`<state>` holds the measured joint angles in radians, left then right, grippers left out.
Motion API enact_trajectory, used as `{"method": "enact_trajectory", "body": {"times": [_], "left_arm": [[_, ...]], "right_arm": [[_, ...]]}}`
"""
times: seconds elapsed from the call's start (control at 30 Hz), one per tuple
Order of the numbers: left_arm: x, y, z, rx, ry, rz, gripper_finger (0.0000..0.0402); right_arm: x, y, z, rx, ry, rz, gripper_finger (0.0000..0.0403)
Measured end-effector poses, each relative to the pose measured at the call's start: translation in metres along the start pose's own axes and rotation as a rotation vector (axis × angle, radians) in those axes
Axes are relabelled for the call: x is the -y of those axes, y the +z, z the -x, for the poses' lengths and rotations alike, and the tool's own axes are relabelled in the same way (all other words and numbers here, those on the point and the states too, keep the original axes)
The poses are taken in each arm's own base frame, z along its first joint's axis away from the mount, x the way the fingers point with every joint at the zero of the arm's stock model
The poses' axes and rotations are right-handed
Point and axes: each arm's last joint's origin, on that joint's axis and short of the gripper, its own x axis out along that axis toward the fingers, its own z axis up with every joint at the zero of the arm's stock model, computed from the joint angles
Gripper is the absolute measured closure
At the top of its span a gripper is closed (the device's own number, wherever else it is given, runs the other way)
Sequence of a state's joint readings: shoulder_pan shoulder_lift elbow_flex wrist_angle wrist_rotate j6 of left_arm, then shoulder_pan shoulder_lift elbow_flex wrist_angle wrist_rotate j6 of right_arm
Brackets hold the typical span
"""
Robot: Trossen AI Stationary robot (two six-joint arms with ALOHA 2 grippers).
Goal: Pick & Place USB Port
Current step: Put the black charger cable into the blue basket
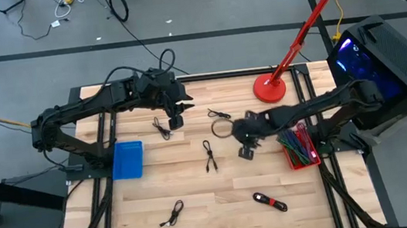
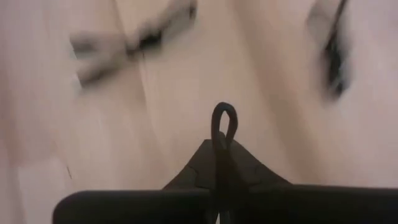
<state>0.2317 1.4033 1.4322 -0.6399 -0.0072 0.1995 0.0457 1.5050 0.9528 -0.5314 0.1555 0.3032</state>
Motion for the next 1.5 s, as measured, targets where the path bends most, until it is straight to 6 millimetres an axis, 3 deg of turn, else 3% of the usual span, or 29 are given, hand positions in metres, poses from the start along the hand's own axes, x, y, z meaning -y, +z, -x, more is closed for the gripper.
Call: {"method": "enact_trajectory", "body": {"times": [0.27, 0.47, 0.67, 1.03, 1.27, 1.5], "left_arm": [[0.007, 0.004, -0.010, 0.071, -0.234, 0.008, 0.0291], [0.014, 0.010, -0.036, 0.116, -0.267, -0.015, 0.0291], [0.008, 0.012, -0.048, 0.161, -0.240, -0.031, 0.0291], [-0.009, 0.023, -0.046, 0.305, -0.202, -0.022, 0.0291], [-0.010, 0.021, -0.051, 0.282, -0.151, -0.012, 0.0291], [-0.010, 0.029, -0.047, 0.365, -0.181, -0.019, 0.0291]], "right_arm": [[0.009, 0.061, 0.058, 0.321, -0.115, 0.090, 0.0399], [0.011, 0.085, 0.090, 0.638, -0.060, 0.140, 0.0399], [0.015, 0.085, 0.105, 0.698, -0.066, 0.164, 0.0399], [0.022, 0.087, 0.126, 0.802, -0.137, 0.164, 0.0399], [0.036, 0.086, 0.153, 0.904, -0.139, 0.142, 0.0399], [0.034, 0.089, 0.152, 0.930, -0.105, 0.152, 0.0399]]}}
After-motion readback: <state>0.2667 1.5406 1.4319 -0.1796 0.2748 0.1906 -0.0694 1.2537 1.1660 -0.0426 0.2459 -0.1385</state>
